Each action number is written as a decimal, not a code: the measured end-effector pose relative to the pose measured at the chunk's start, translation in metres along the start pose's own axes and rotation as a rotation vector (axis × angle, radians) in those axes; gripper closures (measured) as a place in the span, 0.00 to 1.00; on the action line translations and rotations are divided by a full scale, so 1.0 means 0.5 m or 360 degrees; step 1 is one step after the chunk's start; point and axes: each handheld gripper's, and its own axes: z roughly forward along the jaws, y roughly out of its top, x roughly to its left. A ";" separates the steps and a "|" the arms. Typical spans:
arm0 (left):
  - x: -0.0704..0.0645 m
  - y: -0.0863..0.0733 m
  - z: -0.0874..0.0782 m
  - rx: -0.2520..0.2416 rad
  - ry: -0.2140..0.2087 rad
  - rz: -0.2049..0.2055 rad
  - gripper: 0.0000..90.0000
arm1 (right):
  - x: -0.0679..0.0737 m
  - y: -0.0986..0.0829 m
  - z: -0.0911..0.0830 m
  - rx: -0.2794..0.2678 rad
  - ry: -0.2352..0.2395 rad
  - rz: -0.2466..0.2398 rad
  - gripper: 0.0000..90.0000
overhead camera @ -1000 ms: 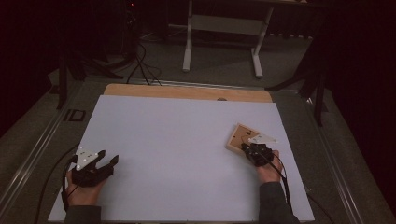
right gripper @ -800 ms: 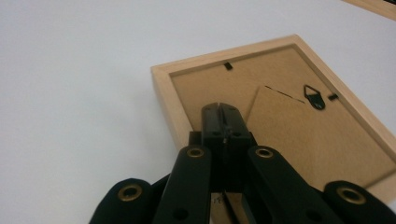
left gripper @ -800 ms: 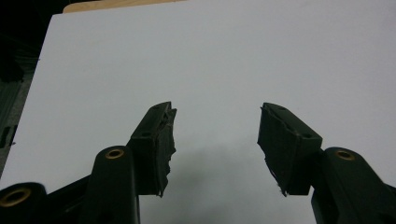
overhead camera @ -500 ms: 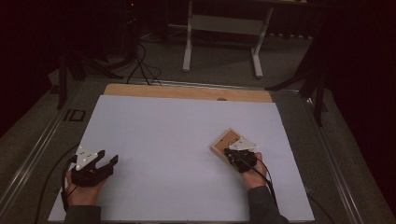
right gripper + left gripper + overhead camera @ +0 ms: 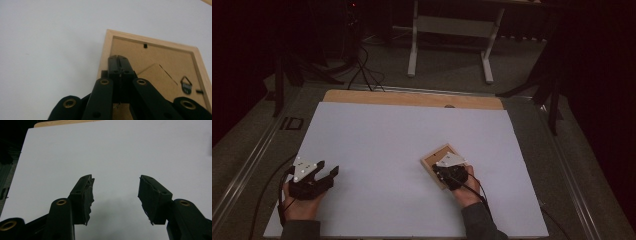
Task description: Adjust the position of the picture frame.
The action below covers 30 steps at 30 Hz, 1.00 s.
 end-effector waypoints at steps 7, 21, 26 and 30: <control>-0.002 0.000 0.000 -0.0002 -0.0001 0.0005 0.50 | 0.039 0.025 0.018 0.0005 0.0041 -0.0073 1.00; -0.010 0.004 -0.002 -0.0009 -0.0014 0.0036 0.50 | -0.043 0.024 -0.026 -0.0156 -0.0054 0.0102 1.00; -0.012 0.004 -0.001 -0.0002 -0.0014 0.0040 0.51 | -0.110 -0.003 -0.047 -0.0170 -0.0178 0.0283 1.00; -0.012 0.005 -0.003 -0.0011 -0.0019 0.0036 0.51 | -0.134 -0.032 -0.056 -0.0141 -0.0202 0.0384 1.00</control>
